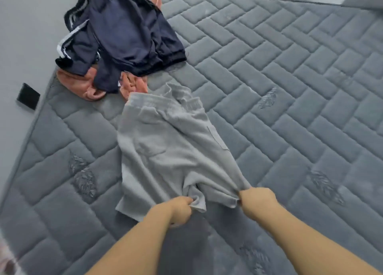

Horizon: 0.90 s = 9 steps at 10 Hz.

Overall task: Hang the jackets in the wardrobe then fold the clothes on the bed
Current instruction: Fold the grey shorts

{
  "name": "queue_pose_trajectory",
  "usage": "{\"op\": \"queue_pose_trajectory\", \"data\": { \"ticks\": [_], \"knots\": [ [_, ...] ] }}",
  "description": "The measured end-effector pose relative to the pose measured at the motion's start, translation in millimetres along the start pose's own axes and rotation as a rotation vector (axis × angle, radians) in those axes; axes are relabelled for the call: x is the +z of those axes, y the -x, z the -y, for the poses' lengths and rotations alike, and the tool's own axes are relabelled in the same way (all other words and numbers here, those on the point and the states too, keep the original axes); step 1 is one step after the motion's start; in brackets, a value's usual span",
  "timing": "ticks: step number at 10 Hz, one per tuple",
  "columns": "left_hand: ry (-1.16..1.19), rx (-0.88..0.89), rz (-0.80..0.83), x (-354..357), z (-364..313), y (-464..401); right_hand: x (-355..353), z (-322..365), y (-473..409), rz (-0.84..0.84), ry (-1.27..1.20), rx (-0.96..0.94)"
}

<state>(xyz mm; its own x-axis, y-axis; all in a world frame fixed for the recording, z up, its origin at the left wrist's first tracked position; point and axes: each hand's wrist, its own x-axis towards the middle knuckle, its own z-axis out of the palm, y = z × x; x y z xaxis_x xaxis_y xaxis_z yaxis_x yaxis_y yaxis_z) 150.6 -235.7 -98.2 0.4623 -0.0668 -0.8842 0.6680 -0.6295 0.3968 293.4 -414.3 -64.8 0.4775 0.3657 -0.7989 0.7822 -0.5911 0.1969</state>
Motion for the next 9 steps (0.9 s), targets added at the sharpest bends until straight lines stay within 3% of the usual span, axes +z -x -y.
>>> {"op": "queue_pose_trajectory", "data": {
  "ticks": [1,2,3,4,5,6,7,8,9],
  "knots": [
    [-0.049,-0.095,0.485,74,-60,23,45,-33,56,0.488,0.092,0.03],
    [0.039,-0.237,0.655,80,-76,34,64,-54,65,0.666,-0.063,0.113],
    [0.052,-0.18,-0.145,37,-58,30,50,-62,39,0.31,-0.512,0.082],
    [0.235,-0.207,-0.858,-21,-24,12,23,-61,-12,-0.206,-0.849,0.139],
    [0.566,-0.201,-0.817,-63,-9,-21,-12,-50,-67,-0.26,-1.219,0.208],
    [0.714,-0.034,-0.678,-68,-17,-47,-32,-39,-105,-0.209,-1.628,0.274],
    [0.926,0.078,-0.645,-57,-21,-47,-31,-21,-97,-0.019,-1.749,0.145],
    [1.078,0.137,-0.532,-47,-5,-18,-21,-13,-72,0.131,-1.579,0.112],
    [1.189,0.19,-0.425,-47,2,39,-32,-20,-30,0.077,-1.562,0.158]
  ]
}}
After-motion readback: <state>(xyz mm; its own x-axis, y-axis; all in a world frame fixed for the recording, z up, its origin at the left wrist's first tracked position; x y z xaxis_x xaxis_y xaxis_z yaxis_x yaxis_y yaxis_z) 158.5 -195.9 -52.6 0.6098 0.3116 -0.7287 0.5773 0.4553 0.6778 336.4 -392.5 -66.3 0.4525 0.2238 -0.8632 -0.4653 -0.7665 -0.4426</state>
